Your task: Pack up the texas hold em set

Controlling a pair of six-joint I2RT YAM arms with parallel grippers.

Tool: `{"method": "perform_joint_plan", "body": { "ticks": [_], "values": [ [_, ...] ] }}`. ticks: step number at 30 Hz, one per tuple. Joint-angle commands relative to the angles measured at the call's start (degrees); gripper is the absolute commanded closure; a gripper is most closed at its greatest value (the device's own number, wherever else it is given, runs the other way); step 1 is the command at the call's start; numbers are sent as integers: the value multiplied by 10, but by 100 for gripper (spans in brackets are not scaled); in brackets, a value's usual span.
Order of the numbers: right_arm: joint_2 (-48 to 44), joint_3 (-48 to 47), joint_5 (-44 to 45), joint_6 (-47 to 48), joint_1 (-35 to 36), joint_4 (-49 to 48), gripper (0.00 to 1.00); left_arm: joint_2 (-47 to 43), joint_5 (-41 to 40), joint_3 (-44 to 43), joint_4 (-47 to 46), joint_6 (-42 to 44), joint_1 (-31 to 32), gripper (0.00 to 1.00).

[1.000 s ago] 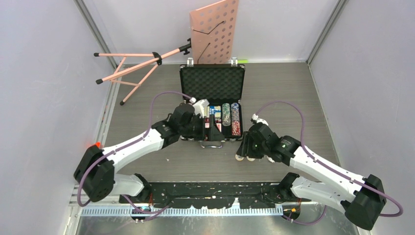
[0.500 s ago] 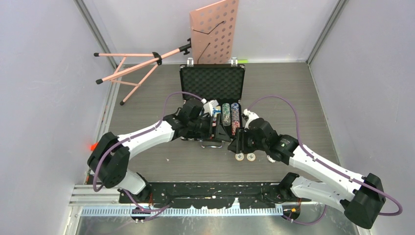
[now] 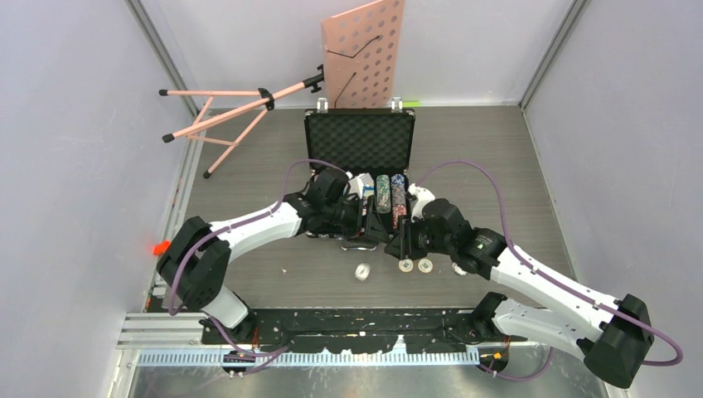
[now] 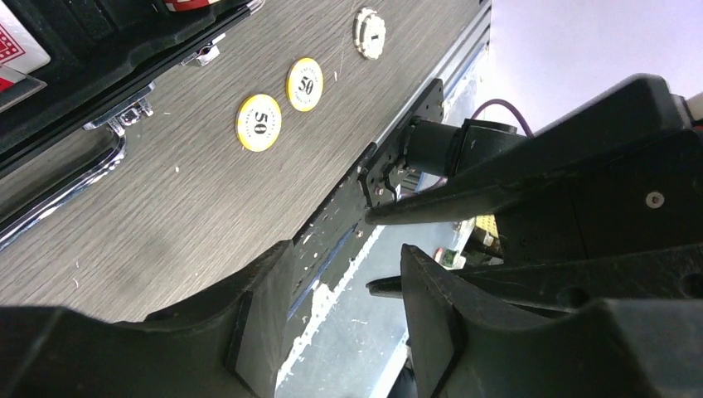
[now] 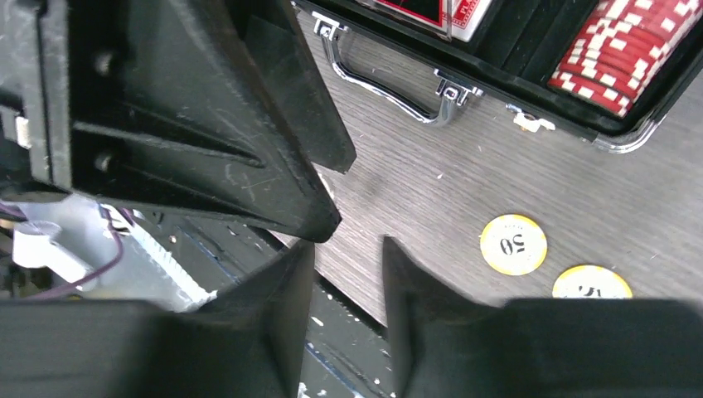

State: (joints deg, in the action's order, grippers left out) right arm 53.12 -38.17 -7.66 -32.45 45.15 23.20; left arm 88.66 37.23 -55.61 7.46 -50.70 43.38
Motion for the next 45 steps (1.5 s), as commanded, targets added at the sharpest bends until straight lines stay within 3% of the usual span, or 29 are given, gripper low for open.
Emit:
{"method": "perform_joint_plan", "body": {
  "ticks": [1,4,7,11,15,16,20,25,35,45],
  "values": [
    [-3,-28,-12,18,5,-31,74,10,23,-18,-14,-12,1,49],
    [4,-31,-11,20,6,-32,74,16,30,-18,-18,-16,1,53],
    [25,-38,20,16,6,-12,74,11,13,-18,-6,4,1,51],
    [30,-37,43,-13,7,25,66,-29,-87,-20,92,83,0,44],
    [1,-31,134,-61,8,103,44,-105,-227,16,185,146,19,39],
    [-7,-32,167,-83,8,120,32,-123,-260,26,201,168,34,35],
    [-14,-43,255,-154,7,238,16,-192,-399,84,226,169,115,10],
    [-17,-40,272,-196,7,273,14,-231,-517,138,213,123,239,8],
    [-55,-15,260,-204,7,251,14,-174,-591,144,229,-4,375,9],
    [-75,-10,262,-201,7,254,14,-40,-572,82,241,-90,414,18]
  ]
}}
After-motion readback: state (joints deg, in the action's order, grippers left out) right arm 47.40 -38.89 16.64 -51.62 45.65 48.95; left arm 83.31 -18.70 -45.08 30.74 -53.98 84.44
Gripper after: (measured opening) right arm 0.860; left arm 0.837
